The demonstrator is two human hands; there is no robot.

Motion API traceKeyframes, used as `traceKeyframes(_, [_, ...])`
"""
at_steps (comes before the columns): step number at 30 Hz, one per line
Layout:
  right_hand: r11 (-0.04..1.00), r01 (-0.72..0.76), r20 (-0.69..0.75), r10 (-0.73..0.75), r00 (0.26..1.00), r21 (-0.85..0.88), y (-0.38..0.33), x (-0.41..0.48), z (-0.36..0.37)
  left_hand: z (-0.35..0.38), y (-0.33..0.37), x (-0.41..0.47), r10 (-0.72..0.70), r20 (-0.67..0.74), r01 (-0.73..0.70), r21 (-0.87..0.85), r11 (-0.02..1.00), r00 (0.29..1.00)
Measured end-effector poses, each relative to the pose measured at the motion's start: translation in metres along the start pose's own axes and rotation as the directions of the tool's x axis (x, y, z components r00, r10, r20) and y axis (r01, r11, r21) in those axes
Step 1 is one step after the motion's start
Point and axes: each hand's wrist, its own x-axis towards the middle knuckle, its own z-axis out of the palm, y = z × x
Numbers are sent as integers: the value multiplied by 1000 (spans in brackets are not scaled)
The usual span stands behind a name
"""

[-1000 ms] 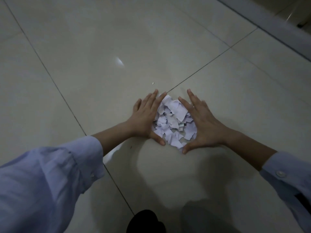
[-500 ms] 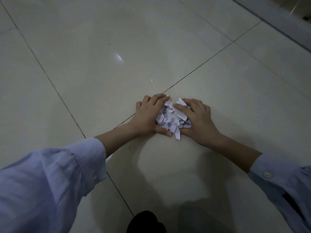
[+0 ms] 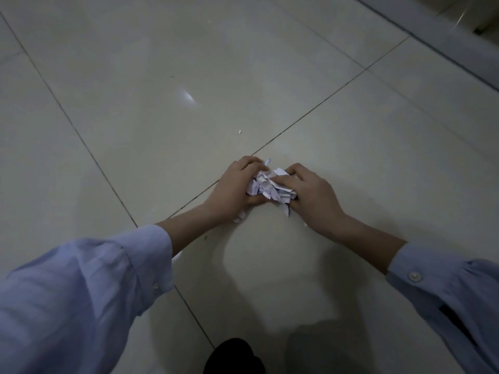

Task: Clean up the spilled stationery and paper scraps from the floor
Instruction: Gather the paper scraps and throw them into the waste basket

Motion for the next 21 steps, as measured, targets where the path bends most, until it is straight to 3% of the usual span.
traceKeyframes(11, [984, -112, 55, 105, 993, 140, -8, 11, -17, -4, 15, 9, -69, -21, 70, 29, 997, 997])
traceKeyframes(21, [981, -133, -14, 136, 991, 142, -18, 21, -65, -28, 54, 26, 33, -100, -27, 55, 998, 994])
